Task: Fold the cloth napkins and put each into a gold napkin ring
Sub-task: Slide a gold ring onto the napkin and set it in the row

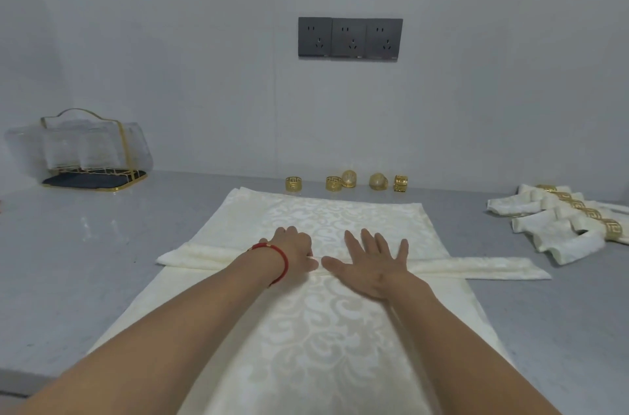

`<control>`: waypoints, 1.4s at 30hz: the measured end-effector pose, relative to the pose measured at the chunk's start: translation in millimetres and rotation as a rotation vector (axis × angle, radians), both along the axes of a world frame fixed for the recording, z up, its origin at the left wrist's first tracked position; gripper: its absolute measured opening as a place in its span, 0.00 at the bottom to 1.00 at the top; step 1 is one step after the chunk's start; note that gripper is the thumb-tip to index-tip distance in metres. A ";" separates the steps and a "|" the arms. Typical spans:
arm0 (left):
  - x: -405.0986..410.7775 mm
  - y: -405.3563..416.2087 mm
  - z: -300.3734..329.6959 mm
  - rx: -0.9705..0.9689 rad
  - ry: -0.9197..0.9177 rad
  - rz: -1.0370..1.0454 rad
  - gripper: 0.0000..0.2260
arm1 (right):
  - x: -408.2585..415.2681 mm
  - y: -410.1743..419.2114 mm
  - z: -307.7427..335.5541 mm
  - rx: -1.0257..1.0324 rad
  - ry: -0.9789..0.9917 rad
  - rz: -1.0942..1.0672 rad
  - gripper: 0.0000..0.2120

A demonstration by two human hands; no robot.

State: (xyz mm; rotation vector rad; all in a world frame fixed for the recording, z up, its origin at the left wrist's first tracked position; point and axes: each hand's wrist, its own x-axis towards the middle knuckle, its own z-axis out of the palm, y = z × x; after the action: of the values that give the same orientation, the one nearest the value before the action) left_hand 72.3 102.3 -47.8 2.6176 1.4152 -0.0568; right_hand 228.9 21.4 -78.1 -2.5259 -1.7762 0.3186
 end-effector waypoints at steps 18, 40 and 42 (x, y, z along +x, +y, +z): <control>5.0 3.8 81.6 -0.674 0.123 -0.196 0.16 | -3.3 -3.6 -4.3 0.040 -0.057 0.011 0.46; 16.4 14.9 28.8 -0.283 -0.073 -0.171 0.12 | 67.9 -9.3 53.8 0.005 0.244 0.149 0.07; 20.3 14.6 26.7 -0.237 -0.031 -0.153 0.11 | 70.7 -6.8 56.1 -0.065 0.152 0.130 0.09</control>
State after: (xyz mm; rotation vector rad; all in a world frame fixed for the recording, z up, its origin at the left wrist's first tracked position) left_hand 92.6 116.9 -21.0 2.5123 1.1196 -0.1899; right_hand 299.6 14.6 -22.0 -2.3596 -1.9030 0.5654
